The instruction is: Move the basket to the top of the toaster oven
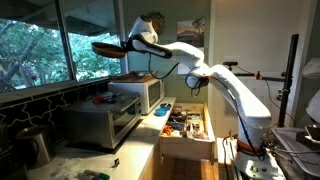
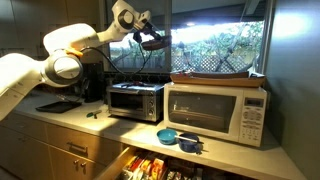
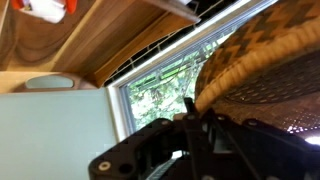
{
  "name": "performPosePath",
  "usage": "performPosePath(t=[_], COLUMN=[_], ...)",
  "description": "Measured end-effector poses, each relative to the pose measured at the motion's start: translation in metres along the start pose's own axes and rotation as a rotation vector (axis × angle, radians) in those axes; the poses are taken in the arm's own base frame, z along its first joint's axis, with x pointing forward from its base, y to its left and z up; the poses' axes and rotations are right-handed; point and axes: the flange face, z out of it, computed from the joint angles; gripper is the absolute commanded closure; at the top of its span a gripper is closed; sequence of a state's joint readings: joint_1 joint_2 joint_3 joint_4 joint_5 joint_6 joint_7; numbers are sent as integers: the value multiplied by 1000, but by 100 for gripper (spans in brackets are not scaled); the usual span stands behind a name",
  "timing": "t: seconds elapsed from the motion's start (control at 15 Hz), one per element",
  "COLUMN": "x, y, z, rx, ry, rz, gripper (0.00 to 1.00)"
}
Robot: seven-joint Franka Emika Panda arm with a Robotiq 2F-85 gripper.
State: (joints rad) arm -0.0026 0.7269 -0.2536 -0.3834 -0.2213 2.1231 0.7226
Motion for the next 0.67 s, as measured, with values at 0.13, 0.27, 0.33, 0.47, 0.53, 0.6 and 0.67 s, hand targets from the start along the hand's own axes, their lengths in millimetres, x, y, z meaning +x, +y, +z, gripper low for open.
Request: performPosePath(t=[0.13,0.27,0.33,0.47,0.53,0.6,0.67], x=[-33,-61,-70,-78,-77,-76,-76], y=[-39,-68,-77,-83,-83,-82,-80], z=[-7,-11,-11,-10,-10,-9,-8], rx=[51,88,101,108,107,105,95], ry=[-75,-126,-137,-144,-143,-143,-140], rz=[-79,-138,-154,-166,-167,-167,-170], gripper=[98,91,91,98,98,98,98])
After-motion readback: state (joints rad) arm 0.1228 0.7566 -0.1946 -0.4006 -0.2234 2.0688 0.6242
